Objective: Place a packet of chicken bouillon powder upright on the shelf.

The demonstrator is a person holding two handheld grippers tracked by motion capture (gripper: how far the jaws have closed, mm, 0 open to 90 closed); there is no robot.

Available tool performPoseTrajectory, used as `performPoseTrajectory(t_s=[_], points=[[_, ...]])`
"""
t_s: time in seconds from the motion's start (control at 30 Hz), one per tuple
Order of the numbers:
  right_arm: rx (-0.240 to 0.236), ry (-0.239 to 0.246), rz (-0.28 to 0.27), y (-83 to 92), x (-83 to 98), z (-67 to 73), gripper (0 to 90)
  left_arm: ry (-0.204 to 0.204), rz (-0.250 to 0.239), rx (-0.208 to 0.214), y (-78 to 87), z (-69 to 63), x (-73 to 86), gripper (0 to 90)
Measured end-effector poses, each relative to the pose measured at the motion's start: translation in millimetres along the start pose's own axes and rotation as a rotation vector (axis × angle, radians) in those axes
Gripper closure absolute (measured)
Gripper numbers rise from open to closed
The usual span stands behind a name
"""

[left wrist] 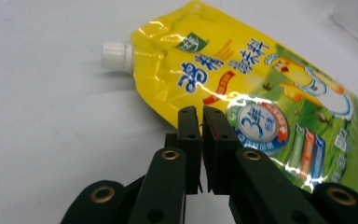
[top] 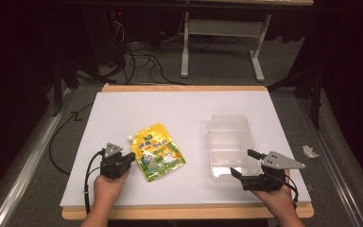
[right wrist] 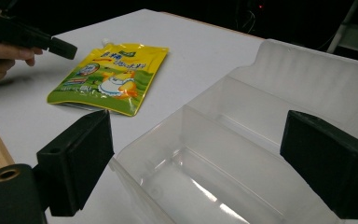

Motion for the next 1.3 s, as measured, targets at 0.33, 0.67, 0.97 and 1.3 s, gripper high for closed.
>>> performPoseTrajectory(t_s=[0.33, 0.67, 0.97, 1.3], points=[[0.003, 0.009, 0.003, -1.1, 0.3, 0.5, 9.8, 0.121, -0.022, -0.011, -25.4, 24.4, -10.0, 67.8], [0.015, 0.005, 0.012, -1.5, 2.6, -0.7, 9.9, 0.217, 0.017, 0.054, -42.6, 31.9, -7.7, 44.3], [0.015, 0.0, 0.013, -3.0, 2.4, 1.2, 10.2, 0.3, -0.01, 0.118, -42.4, 35.5, -5.4, 49.4], [0.022, 0.002, 0.007, -1.7, 2.1, 0.8, 10.6, 0.365, -0.002, 0.199, -44.0, 36.8, -2.9, 62.5]])
Point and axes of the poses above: each handheld gripper's, and its own axes: y roughly backward along the jaws, x roughly out of its underside, z roughly to its left, the point moved 8 cm from there along -y, roughly forward along the jaws, and after that the axes turned 11 degrees about -y, right-handed, at the moved point
